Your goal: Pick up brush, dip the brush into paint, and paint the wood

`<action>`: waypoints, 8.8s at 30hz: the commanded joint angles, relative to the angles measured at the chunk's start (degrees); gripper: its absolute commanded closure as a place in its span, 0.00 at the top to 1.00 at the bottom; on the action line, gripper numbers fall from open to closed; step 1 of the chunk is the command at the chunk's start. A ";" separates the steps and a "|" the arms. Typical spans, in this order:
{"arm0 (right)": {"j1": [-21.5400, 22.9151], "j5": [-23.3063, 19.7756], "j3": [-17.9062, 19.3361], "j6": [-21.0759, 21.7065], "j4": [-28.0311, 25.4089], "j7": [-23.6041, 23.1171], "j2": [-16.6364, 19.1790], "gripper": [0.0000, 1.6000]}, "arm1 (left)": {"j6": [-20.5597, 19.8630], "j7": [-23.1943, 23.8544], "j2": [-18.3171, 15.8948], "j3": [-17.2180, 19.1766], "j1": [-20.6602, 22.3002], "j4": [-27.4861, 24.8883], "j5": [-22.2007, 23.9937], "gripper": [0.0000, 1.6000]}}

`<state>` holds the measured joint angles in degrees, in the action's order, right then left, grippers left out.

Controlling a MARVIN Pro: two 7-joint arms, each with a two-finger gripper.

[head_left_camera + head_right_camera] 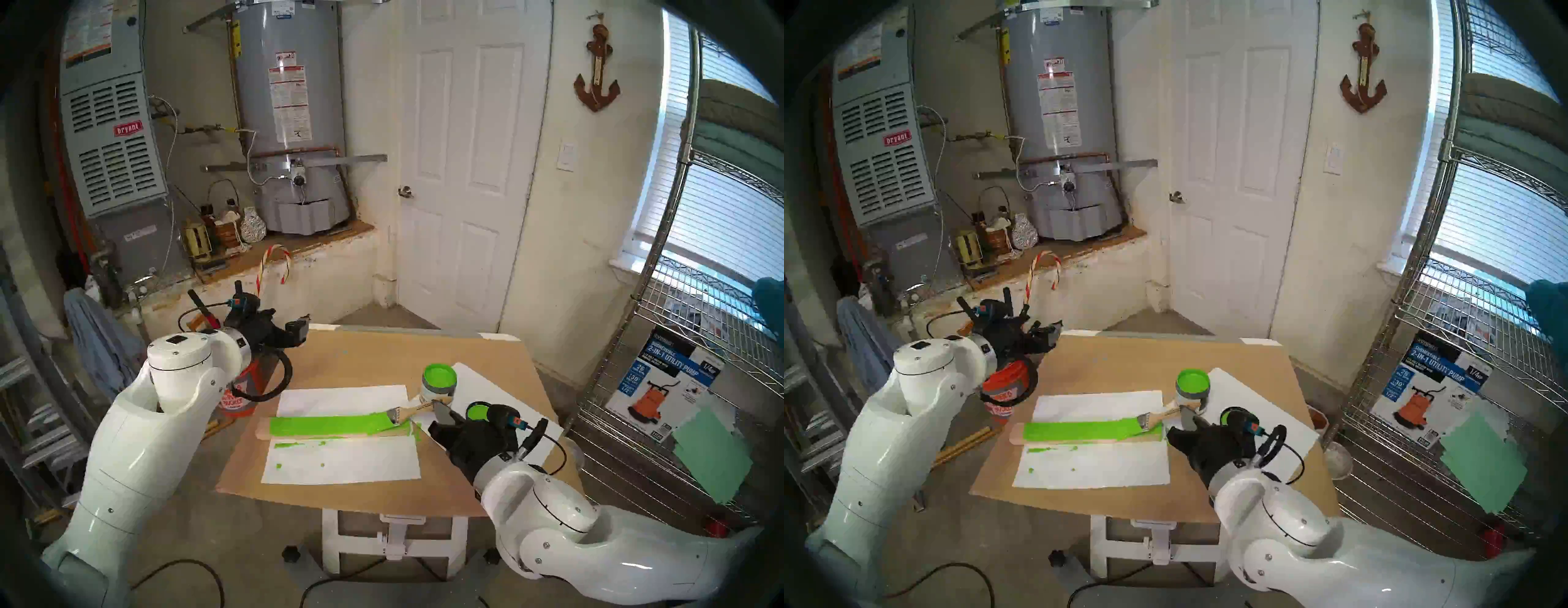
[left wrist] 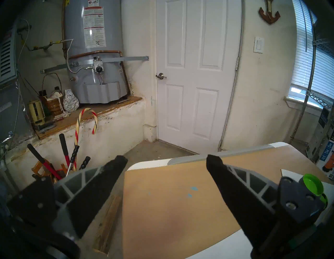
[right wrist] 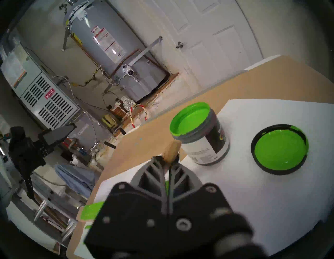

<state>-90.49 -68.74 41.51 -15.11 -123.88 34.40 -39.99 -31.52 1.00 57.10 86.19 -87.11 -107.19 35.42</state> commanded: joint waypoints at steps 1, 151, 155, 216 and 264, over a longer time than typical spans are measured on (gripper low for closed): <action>-0.65 0.17 1.61 -0.65 -2.08 -0.01 3.45 0.00 | 0.11 -0.04 -0.10 0.51 0.53 -0.95 0.09 1.00; -50.06 -55.88 48.90 -27.73 -5.40 -39.32 33.34 0.00 | 0.11 -0.05 -0.10 0.51 0.53 -0.96 0.10 1.00; -48.56 -56.30 47.23 -26.55 -4.44 -38.78 33.51 0.00 | 0.11 -0.05 -0.10 0.51 0.53 -0.96 0.11 1.00; -20.50 -33.73 26.16 -16.00 2.70 -18.44 14.87 0.00 | 0.12 -0.04 -0.10 0.50 0.54 -0.94 0.09 1.00; -21.59 -25.36 22.93 -17.93 3.46 -13.27 16.46 0.85 | 0.11 -0.05 -0.10 0.51 0.53 -0.96 0.10 1.00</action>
<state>-112.70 -97.45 64.60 -31.78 -119.78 19.56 -24.04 -31.52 0.99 57.10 86.19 -87.11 -107.20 35.42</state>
